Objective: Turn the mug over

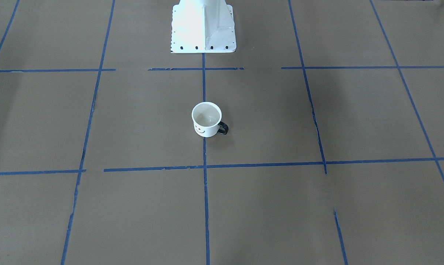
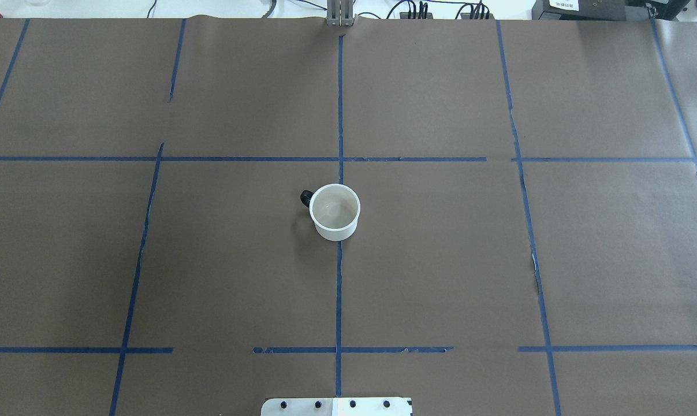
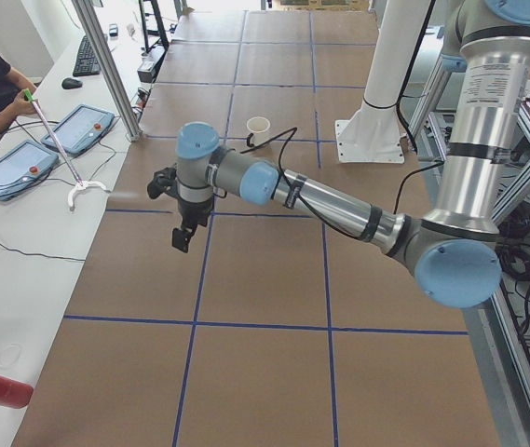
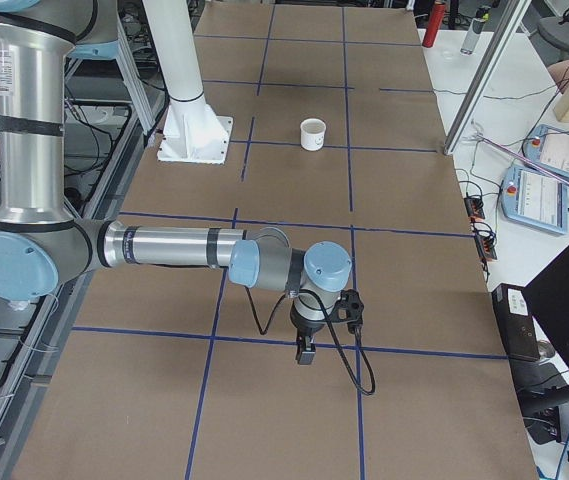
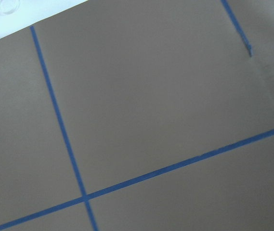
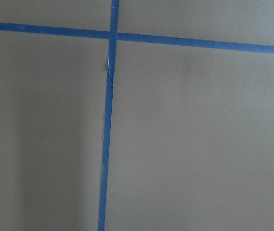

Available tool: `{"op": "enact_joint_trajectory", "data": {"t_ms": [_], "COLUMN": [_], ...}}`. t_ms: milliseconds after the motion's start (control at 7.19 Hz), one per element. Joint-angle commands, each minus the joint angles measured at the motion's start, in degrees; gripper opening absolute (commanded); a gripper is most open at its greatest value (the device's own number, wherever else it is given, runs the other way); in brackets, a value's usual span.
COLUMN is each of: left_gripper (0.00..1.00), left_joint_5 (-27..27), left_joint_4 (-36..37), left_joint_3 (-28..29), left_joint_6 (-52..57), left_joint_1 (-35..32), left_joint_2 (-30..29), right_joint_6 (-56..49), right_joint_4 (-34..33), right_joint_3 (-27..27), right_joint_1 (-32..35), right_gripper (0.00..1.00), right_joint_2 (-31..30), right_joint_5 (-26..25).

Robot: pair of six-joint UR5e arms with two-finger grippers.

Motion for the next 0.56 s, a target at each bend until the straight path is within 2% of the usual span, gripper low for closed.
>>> {"op": "enact_joint_trajectory", "data": {"t_ms": [0, 278, 417], "left_gripper": [0.99, 1.00, 1.00], "left_joint_5": [-2.4, -2.3, -2.4], "left_joint_4": [2.1, 2.7, 3.9], "left_joint_3": [2.6, 3.4, 4.7], "left_joint_6": [5.6, 12.4, 12.1], "left_joint_1": [-8.1, -9.3, -9.2], "left_joint_2": [4.0, 5.7, 5.8], "right_joint_6": [0.0, 0.0, 0.0], "right_joint_4": [0.0, 0.0, 0.0], "right_joint_3": [0.0, 0.0, 0.0], "right_joint_1": [0.0, 0.0, 0.0], "right_gripper": [1.00, 1.00, 1.00], "right_joint_2": [0.0, 0.0, 0.0], "right_joint_5": [0.0, 0.0, 0.0]}}
